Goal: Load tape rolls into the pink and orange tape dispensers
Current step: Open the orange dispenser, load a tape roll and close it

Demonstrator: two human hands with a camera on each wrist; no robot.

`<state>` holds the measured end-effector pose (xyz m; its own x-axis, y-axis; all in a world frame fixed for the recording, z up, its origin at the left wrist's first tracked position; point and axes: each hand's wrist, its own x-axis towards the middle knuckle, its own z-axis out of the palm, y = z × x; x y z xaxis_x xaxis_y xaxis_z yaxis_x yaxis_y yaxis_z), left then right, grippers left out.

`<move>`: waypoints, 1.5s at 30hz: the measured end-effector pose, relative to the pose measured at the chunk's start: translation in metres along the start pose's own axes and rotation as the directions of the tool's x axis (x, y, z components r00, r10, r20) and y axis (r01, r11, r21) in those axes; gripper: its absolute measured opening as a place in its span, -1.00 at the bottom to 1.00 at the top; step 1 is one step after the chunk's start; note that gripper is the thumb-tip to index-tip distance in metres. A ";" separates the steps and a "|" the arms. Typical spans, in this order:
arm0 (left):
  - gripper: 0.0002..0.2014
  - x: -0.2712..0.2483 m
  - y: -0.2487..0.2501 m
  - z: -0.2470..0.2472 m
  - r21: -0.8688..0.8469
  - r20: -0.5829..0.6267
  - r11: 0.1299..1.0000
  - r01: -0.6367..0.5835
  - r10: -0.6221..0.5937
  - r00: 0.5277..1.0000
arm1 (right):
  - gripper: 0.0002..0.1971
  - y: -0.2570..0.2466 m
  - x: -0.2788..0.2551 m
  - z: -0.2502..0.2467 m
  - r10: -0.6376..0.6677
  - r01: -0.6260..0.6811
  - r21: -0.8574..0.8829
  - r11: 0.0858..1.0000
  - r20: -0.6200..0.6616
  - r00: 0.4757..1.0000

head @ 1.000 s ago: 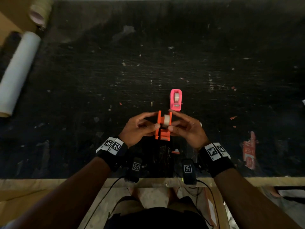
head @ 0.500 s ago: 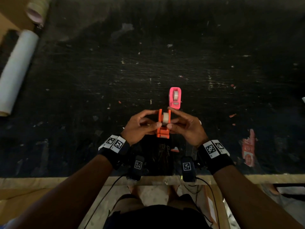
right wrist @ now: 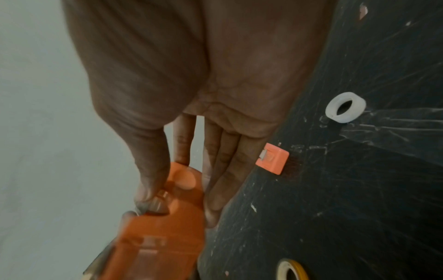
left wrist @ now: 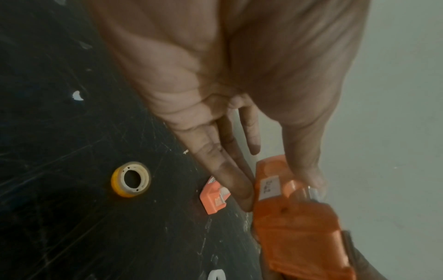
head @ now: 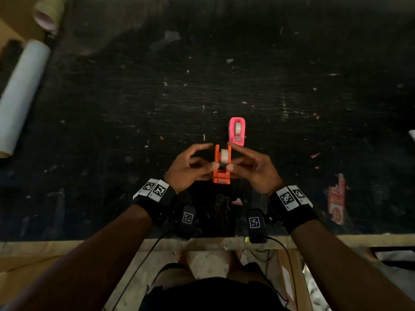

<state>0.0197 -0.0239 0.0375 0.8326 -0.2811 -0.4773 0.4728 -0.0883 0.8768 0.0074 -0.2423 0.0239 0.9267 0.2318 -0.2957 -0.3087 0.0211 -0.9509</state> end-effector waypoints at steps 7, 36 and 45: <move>-0.49 0.000 0.011 0.000 0.068 0.025 0.996 -0.049 0.048 0.999 | -0.34 -0.004 0.005 0.000 -0.035 0.035 -0.030 0.999 0.011 0.999; -0.51 0.011 0.023 -0.003 0.037 0.073 0.998 -0.045 0.042 0.996 | -0.36 -0.016 0.011 -0.004 -0.068 0.068 -0.070 0.995 -0.006 0.998; -0.60 0.016 0.027 -0.003 -0.032 0.046 0.999 -0.023 0.025 0.999 | -0.33 -0.021 0.009 -0.001 -0.287 0.247 -0.525 0.815 0.006 0.958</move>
<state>0.0468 -0.0276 0.0528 0.8299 -0.3265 -0.4523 0.4622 -0.0515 0.8853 0.0226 -0.2414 0.0409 0.9751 0.2217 -0.0096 0.0903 -0.4356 -0.8956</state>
